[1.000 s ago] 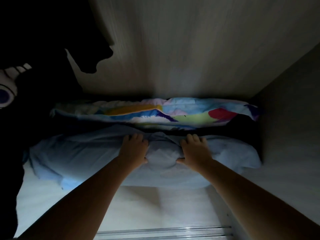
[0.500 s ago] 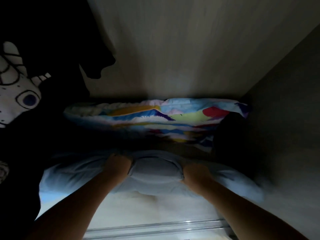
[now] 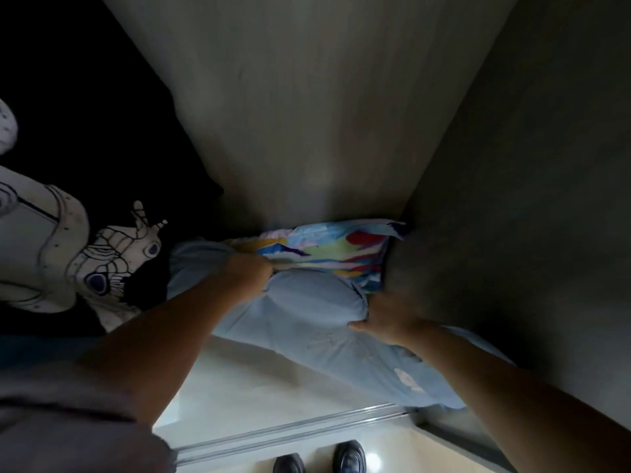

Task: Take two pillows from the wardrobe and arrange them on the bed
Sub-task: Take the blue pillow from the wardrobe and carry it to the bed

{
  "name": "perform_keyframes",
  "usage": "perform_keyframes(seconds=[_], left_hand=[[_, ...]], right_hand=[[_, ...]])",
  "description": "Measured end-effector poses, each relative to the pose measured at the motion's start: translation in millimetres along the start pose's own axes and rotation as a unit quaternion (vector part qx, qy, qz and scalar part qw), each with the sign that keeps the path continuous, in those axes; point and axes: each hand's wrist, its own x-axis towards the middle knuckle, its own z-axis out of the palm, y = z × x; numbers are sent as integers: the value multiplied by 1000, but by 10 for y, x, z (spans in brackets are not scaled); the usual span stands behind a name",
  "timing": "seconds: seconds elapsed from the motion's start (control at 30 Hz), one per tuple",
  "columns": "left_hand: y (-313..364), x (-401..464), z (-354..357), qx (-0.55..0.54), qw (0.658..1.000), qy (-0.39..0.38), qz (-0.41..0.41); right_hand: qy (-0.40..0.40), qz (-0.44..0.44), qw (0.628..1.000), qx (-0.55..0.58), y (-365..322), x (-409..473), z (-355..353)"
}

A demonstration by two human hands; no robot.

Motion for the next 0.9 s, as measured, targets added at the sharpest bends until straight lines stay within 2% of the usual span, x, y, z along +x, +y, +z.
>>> perform_keyframes(seconds=[0.1,0.2,0.27,0.33,0.43,0.47,0.67,0.77,0.9], left_hand=[[-26,-95,-342,4,999,21,25],[-19,-240,-507,-62,996,58,32],[-10,-332,-590,-101,986,104,78],[-10,-401,-655,-96,979,137,118],[31,-625,-765,-92,989,61,102],[15,-674,-776,-94,987,60,117],[176,-1203,-1044,-3,968,81,238],[574,-1503,-1222,47,956,80,278],[1287,-1993,-1421,97,931,120,332]], right_hand=[[33,14,999,3,-40,-349,-316],[54,36,998,1,-105,-693,-535],[59,62,996,4,-164,-930,-575],[71,92,993,15,-221,-1122,-558],[77,133,988,23,-362,-1429,-483],[80,149,985,30,-425,-1509,-447],[120,242,960,74,-701,-2279,-107],[128,298,942,81,-645,-2809,121],[132,345,927,70,-472,-3648,424]])
